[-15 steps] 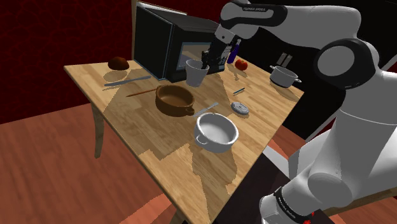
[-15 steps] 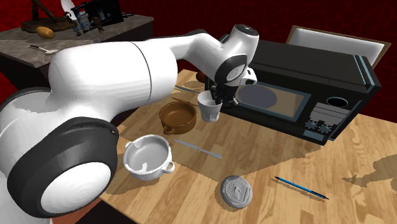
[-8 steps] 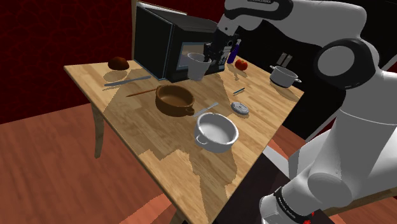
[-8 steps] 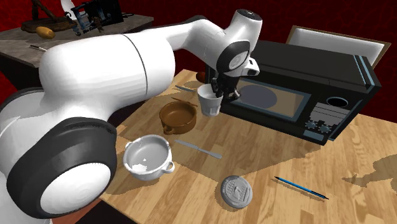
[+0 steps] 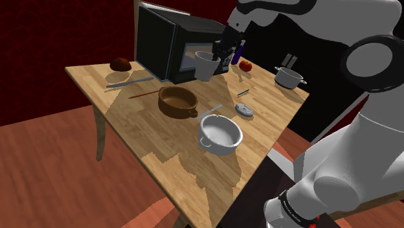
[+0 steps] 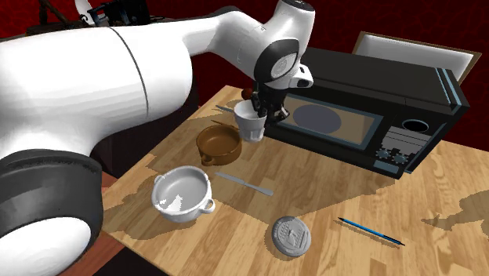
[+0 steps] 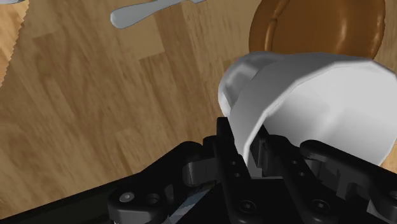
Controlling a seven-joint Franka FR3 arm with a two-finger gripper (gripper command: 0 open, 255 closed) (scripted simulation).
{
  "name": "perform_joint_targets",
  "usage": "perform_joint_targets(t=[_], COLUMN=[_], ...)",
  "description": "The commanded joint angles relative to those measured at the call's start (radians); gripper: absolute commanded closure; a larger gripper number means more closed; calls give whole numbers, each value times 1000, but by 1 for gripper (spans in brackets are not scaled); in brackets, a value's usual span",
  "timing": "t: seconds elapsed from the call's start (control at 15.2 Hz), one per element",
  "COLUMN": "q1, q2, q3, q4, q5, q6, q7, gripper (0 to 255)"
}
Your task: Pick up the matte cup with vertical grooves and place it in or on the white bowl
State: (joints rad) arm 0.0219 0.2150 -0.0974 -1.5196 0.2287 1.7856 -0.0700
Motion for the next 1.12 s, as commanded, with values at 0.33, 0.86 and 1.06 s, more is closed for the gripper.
perform_joint_targets(t=[0.33,0.86,1.06], q1=[30,47,52], q2=[-300,-614,-731], q3=[19,59,77], q4=[-353,-646,-735], q5=[-28,-41,-39], q6=[64,55,32], q7=[40,105,132], gripper=[255,255,255])
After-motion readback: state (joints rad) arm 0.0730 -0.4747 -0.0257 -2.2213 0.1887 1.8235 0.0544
